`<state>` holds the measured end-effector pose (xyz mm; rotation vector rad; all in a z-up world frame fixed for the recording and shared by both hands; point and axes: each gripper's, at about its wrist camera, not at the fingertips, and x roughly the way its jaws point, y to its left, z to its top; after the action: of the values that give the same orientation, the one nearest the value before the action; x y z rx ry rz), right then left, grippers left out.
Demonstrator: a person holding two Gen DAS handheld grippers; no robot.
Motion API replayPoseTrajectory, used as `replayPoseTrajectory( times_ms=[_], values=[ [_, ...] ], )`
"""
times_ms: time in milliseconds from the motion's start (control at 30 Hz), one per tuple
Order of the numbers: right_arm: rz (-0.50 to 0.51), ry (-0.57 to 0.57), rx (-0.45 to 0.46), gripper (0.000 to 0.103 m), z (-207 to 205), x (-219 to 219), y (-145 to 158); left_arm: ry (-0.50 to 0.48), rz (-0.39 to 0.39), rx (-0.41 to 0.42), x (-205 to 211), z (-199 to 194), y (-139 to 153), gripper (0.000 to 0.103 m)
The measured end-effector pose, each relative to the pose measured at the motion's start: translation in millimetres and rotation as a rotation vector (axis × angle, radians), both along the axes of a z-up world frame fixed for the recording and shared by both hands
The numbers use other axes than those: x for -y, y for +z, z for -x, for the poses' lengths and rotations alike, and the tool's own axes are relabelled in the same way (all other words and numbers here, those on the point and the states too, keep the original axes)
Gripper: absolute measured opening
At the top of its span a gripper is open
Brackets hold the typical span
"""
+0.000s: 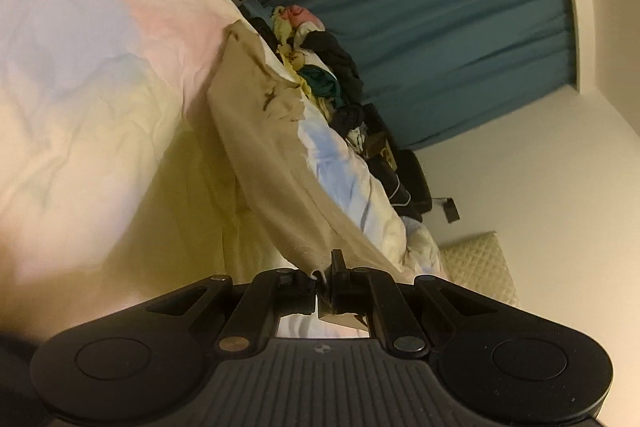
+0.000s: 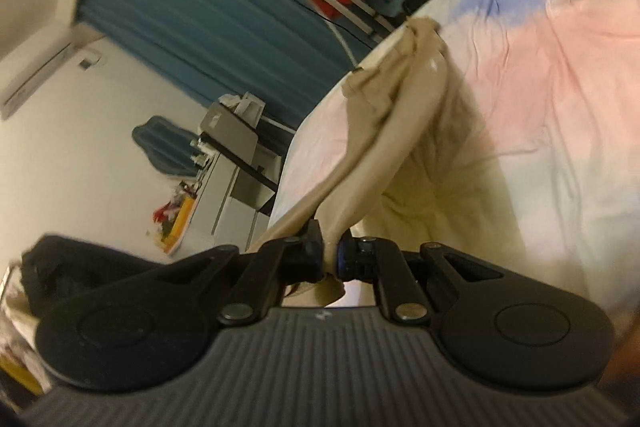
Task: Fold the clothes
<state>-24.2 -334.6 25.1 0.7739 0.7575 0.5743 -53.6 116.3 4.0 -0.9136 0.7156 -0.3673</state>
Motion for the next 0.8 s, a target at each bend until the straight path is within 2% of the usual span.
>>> replayPoseTrajectory(
  times_ms=[133, 200, 267, 400, 600, 800],
  values=[
    [0.011, -0.004, -0.012, 0.010, 37.0, 7.1, -8.2, -0.017, -0.028, 0.003, 16.5, 38.5, -2.2, 0.007],
    [-0.007, -0.016, -0.043, 0.010, 43.3, 6.1, -18.2, -0.026, -0.049, 0.013, 20.4, 42.8, -4.6, 0.007],
    [-0.020, -0.022, -0.057, 0.010, 40.1, 6.9, -24.5, -0.025, -0.079, 0.027, 21.6, 29.9, -0.5, 0.007],
    [-0.024, -0.036, -0.050, 0.010, 12.5, 1.8, -24.2, -0.014, -0.126, 0.037, 20.6, -6.7, 11.8, 0.007],
    [-0.046, -0.088, -0.048, 0.010, -60.2, -8.5, -18.5, 0.006, -0.197, 0.054, 19.9, -63.7, 29.6, 0.007],
    [-0.029, -0.171, -0.066, 0.010, -142.5, -18.9, -36.3, 0.058, -0.277, 0.074, 33.2, -145.4, 22.0, 0.007]
  ],
)
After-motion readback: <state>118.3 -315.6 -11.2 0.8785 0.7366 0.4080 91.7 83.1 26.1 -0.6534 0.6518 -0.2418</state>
